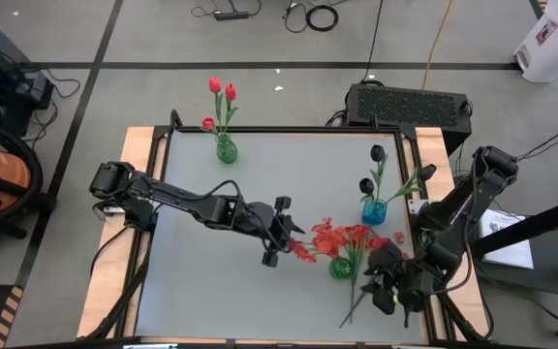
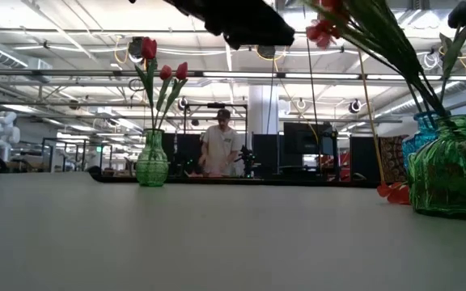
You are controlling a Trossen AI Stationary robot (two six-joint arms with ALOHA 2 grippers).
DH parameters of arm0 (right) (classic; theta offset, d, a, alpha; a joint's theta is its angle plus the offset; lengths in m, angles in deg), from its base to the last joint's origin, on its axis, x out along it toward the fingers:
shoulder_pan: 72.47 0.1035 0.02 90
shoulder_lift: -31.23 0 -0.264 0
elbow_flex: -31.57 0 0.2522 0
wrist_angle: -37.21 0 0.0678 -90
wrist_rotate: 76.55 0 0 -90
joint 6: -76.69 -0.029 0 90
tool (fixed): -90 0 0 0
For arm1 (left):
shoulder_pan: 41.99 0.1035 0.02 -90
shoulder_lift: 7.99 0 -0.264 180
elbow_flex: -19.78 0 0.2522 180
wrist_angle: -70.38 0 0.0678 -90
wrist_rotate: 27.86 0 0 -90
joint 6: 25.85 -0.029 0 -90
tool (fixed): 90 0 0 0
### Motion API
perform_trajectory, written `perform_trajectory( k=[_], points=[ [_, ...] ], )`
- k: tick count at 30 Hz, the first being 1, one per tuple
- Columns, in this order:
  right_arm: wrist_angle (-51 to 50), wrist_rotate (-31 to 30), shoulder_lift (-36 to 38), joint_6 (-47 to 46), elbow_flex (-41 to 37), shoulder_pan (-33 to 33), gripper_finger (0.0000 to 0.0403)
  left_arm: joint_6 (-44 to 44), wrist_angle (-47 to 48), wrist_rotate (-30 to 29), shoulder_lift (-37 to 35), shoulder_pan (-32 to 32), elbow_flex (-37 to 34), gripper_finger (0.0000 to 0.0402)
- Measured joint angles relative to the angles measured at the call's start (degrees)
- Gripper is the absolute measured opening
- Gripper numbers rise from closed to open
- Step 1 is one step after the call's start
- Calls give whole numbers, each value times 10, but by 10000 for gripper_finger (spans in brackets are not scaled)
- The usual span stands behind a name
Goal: Sort flowers into vase by color
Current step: Put the right red flowers into the bottom green vase
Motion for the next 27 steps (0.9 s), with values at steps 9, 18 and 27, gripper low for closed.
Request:
perform_trajectory(
  k=[9, 18, 27],
  points=[
    [0, -4, -19, -121, 0, 53, 214, -5, 66, -60, 0, 1, 0, 128],
    [-22, 0, -68, -253, 0, 68, 214, 23, 155, -223, -7, 1, 0, 128],
    [-67, 39, -103, -437, 0, 68, 215, 82, 227, -302, -9, 1, 0, 128]
  ],
)
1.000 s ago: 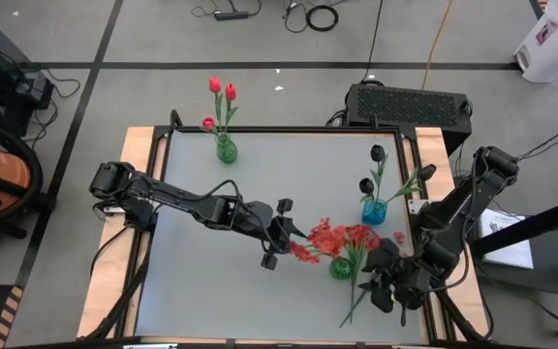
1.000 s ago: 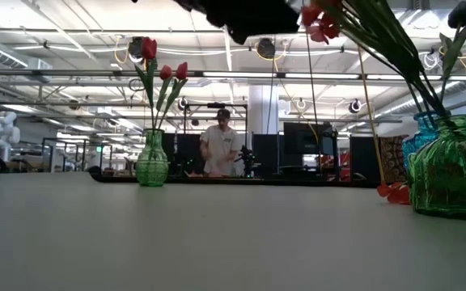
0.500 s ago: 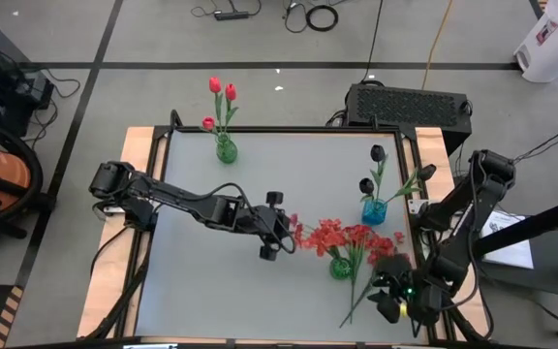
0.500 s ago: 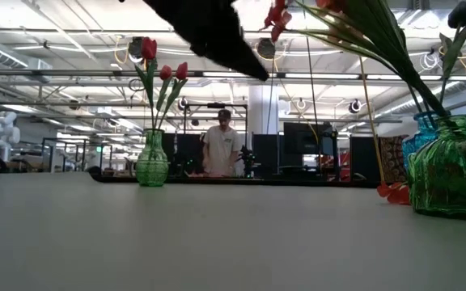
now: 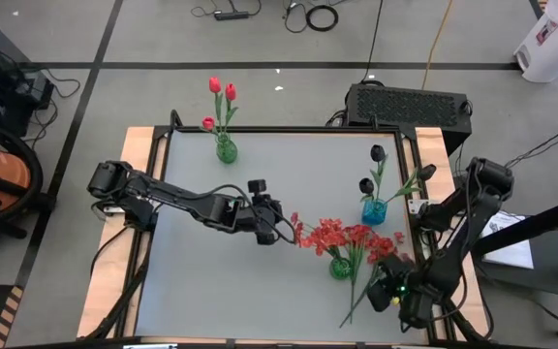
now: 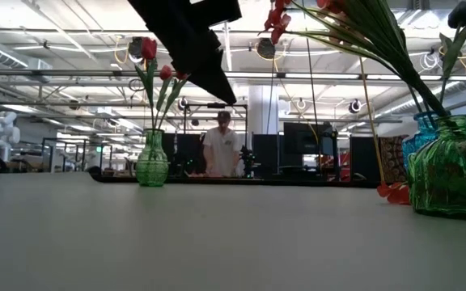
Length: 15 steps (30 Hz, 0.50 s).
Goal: Sort flowers into vase by color
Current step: Put the right red flowers into the bottom green vase
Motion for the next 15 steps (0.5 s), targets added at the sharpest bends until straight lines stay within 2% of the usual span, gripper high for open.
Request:
perform_trajectory(
  k=[7, 15],
  points=[
    [-7, 38, -24, -100, 0, -1, 215, 5, 4, -2, 0, 0, 0, 128],
    [-15, 49, -39, -129, 0, -44, 215, 5, 3, -2, 0, 0, 0, 128]
  ],
)
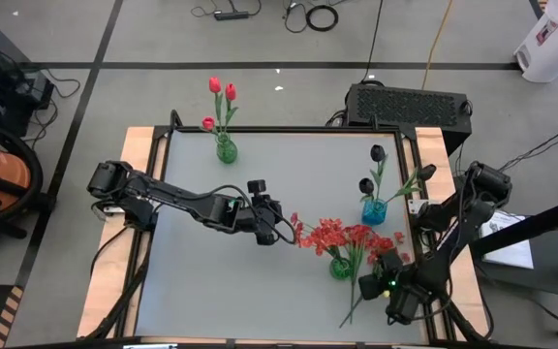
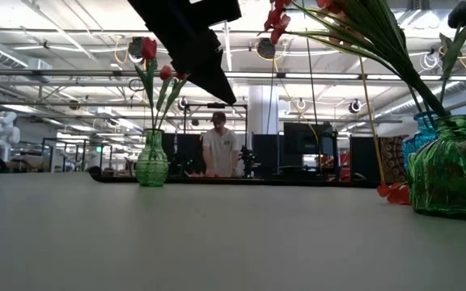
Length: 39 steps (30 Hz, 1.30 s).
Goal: Sort flowers into vase by color
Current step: Put the right red flowers into the bottom green vase
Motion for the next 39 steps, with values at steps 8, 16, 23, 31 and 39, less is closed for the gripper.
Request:
perform_trajectory(
  k=[8, 16, 23, 31, 39],
  points=[
    [-13, 56, -1, -22, 0, -37, 215, 0, 1, 0, 0, -1, 0, 128],
    [-34, 88, -1, -37, 0, -57, 215, -39, -15, 0, 0, -1, 0, 128],
    [-42, 89, -1, -37, 0, -74, 215, -76, -43, 0, 0, -1, 0, 128],
    [-25, 96, -13, -45, 0, -74, 215, -76, -44, 0, 0, -1, 0, 128],
    [-17, 154, -49, -41, 0, -74, 215, -72, -43, 0, 0, -1, 0, 128]
  ],
)
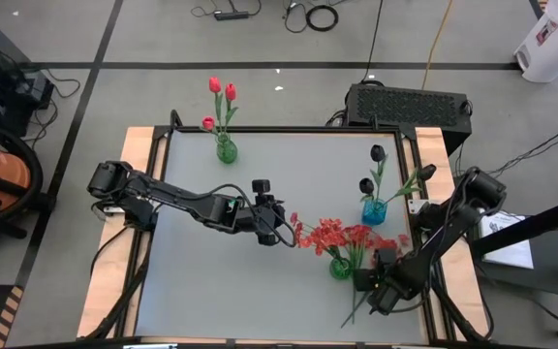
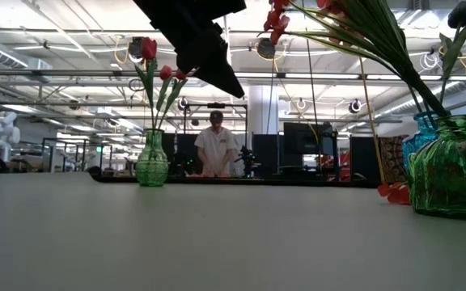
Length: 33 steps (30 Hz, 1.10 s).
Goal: Sort flowers into vase by color
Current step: Put the right red flowers into the bottom green vase
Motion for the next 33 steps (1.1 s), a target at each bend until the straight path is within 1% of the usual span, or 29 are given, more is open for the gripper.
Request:
perform_trajectory(
  k=[10, 13, 15, 17, 26, 28, 31, 33],
  points=[
    [1, 3, -3, 8, 0, 0, 215, 1, -3, 0, 0, 0, 0, 128],
    [0, 9, -3, 11, 0, 0, 208, 1, -3, 0, 0, 0, 0, 128],
    [0, 11, -3, 11, 0, 0, 192, 1, -3, 0, 0, 0, 0, 128],
    [0, 11, -3, 13, 0, 0, 169, 1, -3, 0, 0, 0, 0, 128],
    [-6, 11, -3, 22, 0, 0, 20, 1, -3, 0, 0, 0, 0, 128],
    [-11, 11, -3, 24, 0, 0, 8, 1, -3, 0, 0, 0, 0, 128],
    [-19, 11, -3, 21, 0, 0, 11, 1, -3, 0, 0, 0, 0, 128],
    [-22, 10, -3, 22, 0, 1, 7, 1, -3, 0, 0, 0, 0, 128]
  ],
)
